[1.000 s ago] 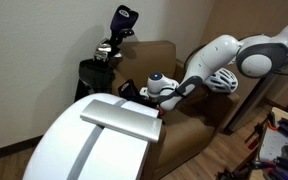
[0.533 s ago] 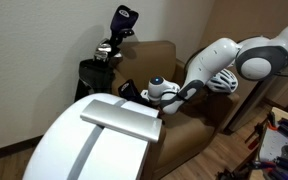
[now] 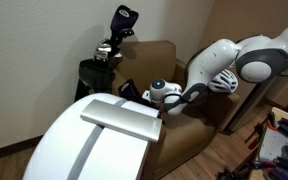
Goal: Move the orange bag to the right
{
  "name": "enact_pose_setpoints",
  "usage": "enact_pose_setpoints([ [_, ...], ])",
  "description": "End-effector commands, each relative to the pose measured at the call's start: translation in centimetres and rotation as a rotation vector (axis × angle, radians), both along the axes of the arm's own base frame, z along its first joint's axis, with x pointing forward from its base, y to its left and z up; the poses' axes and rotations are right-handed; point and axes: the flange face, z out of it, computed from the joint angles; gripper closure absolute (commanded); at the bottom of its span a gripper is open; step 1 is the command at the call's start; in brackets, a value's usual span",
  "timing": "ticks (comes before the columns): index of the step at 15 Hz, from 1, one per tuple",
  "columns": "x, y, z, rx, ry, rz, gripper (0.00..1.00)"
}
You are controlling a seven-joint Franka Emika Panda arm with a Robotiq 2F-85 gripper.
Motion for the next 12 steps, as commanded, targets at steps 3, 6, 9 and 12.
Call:
enact_pose_setpoints([
  [3,-1.3,-1.7,-1.1,-0.029,0.008,-0.060,0.66],
  [6,-1.8,-2.8,-1.5,-0.037,0.029,-0.090,0.85],
  [9,-2.0,-3.9,-1.7,-0.058,0.028,-0.109,0.94],
  [12,-2.2,-5.5,-1.8,-0.073,0.040,-0.147,0.95],
])
